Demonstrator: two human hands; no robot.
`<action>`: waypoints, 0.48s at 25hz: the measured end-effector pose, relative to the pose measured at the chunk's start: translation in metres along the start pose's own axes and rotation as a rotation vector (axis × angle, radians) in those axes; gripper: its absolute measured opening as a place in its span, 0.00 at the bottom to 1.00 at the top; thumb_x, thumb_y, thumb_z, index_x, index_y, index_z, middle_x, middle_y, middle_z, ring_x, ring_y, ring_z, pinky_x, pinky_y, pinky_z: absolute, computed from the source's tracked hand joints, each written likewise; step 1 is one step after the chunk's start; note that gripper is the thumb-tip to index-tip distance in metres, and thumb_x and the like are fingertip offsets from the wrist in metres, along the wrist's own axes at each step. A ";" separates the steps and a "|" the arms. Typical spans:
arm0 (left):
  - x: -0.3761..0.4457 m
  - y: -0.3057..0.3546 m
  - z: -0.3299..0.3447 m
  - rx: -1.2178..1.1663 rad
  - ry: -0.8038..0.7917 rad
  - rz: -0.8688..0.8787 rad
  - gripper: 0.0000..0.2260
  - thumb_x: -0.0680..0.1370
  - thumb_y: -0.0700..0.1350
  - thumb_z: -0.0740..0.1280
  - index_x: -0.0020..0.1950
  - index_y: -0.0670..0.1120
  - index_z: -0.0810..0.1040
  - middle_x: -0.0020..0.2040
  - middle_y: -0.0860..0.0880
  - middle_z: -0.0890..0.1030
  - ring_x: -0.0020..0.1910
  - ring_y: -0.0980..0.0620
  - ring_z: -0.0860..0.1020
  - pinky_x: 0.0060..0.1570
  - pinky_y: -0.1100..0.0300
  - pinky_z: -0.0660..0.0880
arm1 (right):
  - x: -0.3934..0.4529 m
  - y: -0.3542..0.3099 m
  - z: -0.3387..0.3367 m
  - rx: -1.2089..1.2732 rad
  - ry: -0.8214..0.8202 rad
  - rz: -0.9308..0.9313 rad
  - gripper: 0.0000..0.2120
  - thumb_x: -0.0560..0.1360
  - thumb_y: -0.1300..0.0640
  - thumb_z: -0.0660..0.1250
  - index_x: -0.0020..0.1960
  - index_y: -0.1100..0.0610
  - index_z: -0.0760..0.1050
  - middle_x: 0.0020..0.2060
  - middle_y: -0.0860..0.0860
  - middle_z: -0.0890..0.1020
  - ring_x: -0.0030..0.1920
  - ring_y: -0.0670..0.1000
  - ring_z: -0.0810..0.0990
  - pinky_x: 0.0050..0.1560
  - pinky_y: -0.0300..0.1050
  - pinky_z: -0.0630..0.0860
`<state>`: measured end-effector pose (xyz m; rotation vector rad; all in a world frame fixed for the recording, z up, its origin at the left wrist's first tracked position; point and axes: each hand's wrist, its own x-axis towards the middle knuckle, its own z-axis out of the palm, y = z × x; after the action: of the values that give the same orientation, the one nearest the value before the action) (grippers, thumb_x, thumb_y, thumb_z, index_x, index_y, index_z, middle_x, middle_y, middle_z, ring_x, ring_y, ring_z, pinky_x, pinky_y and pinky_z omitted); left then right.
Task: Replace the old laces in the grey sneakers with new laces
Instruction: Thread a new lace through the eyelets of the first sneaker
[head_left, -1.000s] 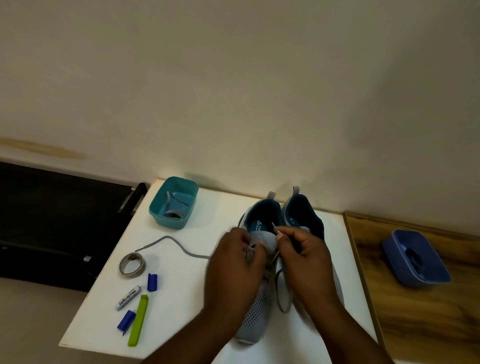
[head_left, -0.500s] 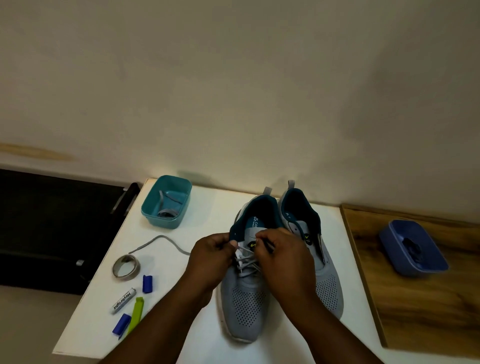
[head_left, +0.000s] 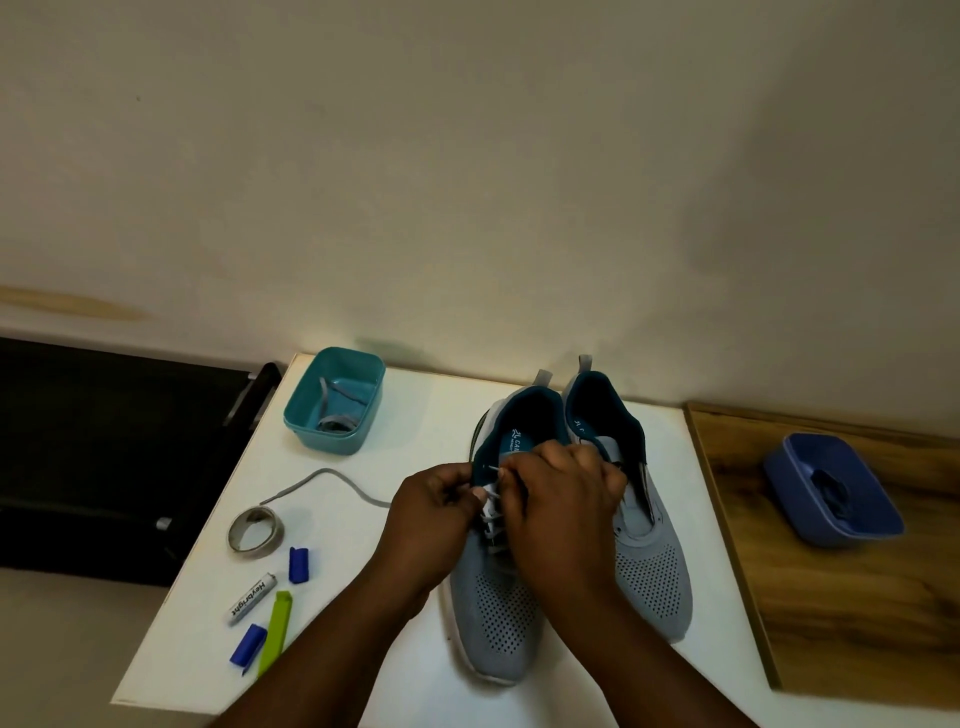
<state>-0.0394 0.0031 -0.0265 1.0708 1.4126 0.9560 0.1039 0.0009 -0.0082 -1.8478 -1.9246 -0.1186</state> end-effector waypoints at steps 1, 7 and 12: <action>0.001 -0.002 0.000 0.023 0.002 0.007 0.12 0.80 0.40 0.70 0.62 0.49 0.83 0.52 0.51 0.87 0.53 0.55 0.84 0.57 0.57 0.81 | 0.000 0.000 0.001 0.011 -0.004 -0.003 0.06 0.77 0.47 0.65 0.49 0.44 0.81 0.46 0.42 0.80 0.55 0.50 0.74 0.60 0.53 0.65; -0.004 0.003 0.005 0.241 0.029 0.177 0.09 0.80 0.42 0.69 0.56 0.53 0.85 0.47 0.57 0.86 0.48 0.61 0.83 0.51 0.64 0.78 | 0.001 0.000 0.004 0.037 0.006 -0.019 0.03 0.77 0.49 0.71 0.49 0.45 0.82 0.47 0.42 0.81 0.56 0.50 0.76 0.60 0.52 0.61; -0.010 0.008 0.012 0.432 0.075 0.269 0.07 0.80 0.44 0.67 0.53 0.54 0.81 0.44 0.58 0.83 0.44 0.61 0.79 0.43 0.73 0.70 | 0.002 -0.001 0.007 0.052 -0.030 -0.011 0.02 0.76 0.52 0.71 0.48 0.46 0.82 0.47 0.43 0.81 0.56 0.51 0.76 0.61 0.54 0.63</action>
<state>-0.0266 -0.0044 -0.0175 1.5904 1.6074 0.9066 0.1010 0.0053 -0.0136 -1.8149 -1.9396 -0.0437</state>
